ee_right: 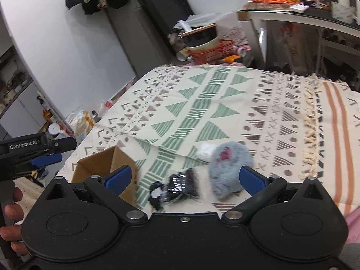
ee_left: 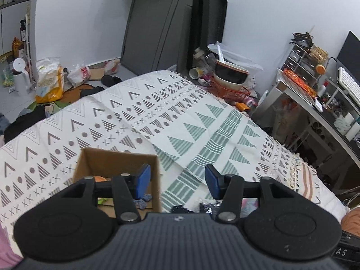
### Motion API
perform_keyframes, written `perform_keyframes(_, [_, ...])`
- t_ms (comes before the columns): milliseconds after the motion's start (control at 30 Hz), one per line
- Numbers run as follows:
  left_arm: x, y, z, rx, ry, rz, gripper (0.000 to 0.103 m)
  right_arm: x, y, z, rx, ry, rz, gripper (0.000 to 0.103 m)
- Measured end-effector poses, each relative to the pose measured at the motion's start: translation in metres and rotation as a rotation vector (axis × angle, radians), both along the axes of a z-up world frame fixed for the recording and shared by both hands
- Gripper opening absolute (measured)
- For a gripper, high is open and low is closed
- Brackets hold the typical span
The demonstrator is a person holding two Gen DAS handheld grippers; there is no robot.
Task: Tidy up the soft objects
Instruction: 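Withdraw both tools from the box and move the right tool toward the grey plush mouse, then grasp the grey plush mouse with the right tool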
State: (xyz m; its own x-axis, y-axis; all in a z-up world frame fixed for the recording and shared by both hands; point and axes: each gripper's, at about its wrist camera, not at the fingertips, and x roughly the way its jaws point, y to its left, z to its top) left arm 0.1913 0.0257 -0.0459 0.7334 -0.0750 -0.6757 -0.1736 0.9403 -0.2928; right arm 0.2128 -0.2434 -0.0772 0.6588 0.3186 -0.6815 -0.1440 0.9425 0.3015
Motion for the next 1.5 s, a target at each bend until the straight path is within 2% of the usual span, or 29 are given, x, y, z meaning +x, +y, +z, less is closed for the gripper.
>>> perform_keyframes(33, [0.000, -0.004, 0.000, 0.000, 0.003, -0.004, 0.061, -0.001, -0.006, -0.001, 0.009, -0.001, -0.005, 0.103])
perform_keyframes(267, [-0.002, -0.035, 0.000, 0.036, -0.001, -0.055, 0.064, -0.008, -0.038, -0.006, 0.003, -0.042, -0.022, 0.103])
perform_keyframes(433, [0.001, -0.051, -0.008, -0.007, 0.014, -0.095, 0.065, -0.006, -0.060, -0.013, 0.003, -0.013, -0.040, 0.103])
perform_keyframes(667, [0.016, -0.075, -0.024, -0.036, 0.112, -0.133, 0.065, 0.004, -0.090, -0.026, 0.070, 0.052, -0.069, 0.103])
perform_keyframes(800, [0.021, -0.092, -0.030, -0.015, 0.117, -0.154, 0.080, 0.012, -0.101, -0.035, 0.088, 0.075, -0.090, 0.103])
perform_keyframes(967, [0.033, -0.108, -0.041, -0.013, 0.161, -0.166, 0.084, 0.021, -0.108, -0.044, 0.106, 0.093, -0.108, 0.102])
perform_keyframes(1233, [0.054, -0.134, -0.056, 0.009, 0.199, -0.205, 0.083, 0.041, -0.112, -0.061, 0.146, 0.152, -0.109, 0.082])
perform_keyframes(1500, [0.076, -0.148, -0.078, -0.021, 0.243, -0.227, 0.080, 0.064, -0.115, -0.081, 0.177, 0.205, -0.119, 0.067])
